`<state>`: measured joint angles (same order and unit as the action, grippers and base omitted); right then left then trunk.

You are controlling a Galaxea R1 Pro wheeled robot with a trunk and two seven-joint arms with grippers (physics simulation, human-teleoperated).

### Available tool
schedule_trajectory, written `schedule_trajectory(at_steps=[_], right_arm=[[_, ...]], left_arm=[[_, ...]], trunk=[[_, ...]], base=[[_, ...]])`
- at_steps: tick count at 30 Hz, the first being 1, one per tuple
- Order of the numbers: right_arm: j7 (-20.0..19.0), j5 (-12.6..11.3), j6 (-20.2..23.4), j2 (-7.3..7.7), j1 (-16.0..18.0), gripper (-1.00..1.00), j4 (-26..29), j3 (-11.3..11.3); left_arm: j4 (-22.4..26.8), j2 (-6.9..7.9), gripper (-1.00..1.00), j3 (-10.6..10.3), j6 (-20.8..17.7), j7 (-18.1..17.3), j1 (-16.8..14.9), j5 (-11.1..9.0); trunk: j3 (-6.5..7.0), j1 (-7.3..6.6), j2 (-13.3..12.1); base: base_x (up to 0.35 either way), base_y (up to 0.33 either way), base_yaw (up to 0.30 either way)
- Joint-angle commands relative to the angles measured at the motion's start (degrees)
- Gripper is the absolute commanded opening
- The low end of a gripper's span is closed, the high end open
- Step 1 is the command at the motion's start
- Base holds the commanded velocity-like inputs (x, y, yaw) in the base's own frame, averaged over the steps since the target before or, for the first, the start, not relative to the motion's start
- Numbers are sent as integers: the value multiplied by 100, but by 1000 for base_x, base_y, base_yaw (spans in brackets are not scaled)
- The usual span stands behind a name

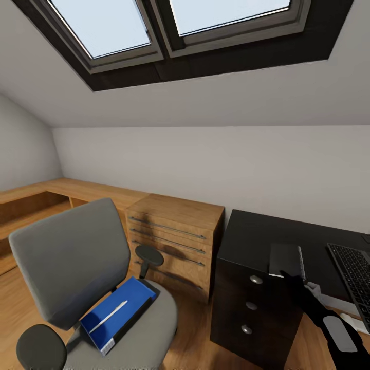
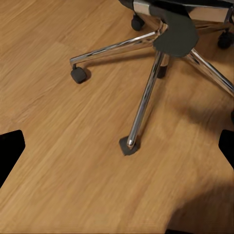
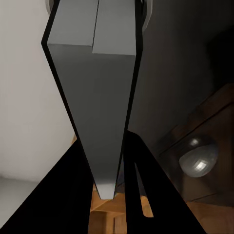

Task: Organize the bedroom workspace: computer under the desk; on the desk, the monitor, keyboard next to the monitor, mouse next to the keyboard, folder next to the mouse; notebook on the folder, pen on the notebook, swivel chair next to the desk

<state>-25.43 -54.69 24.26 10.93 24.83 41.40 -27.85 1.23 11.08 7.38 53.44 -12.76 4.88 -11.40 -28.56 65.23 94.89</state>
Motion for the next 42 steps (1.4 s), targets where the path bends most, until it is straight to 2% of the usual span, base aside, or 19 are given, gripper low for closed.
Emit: schedule_trajectory(at_steps=[1, 17, 28, 42], right_arm=[[-6, -42, 52, -2, 5, -100, -1, -19], [-6, -42, 52, -3, 5, -100, -1, -19], [-6, -42, 52, -3, 5, -100, -1, -19], [-6, -42, 52, -3, 5, -100, -4, -19]], left_arm=[[9, 0, 100, 44, -6, -60, 3, -20], [9, 0, 100, 73, -28, -44, 4, -35], [9, -11, 100, 77, -26, -42, 2, -38], [9, -9, 100, 79, -26, -42, 3, -38]], trunk=[[-5, -1, 3], [-5, -1, 3], [-202, 240, 444], [-202, 240, 444]], base=[[-162, 0, 0], [-79, 0, 0], [-1, 0, 0], [0, 0, 0]])
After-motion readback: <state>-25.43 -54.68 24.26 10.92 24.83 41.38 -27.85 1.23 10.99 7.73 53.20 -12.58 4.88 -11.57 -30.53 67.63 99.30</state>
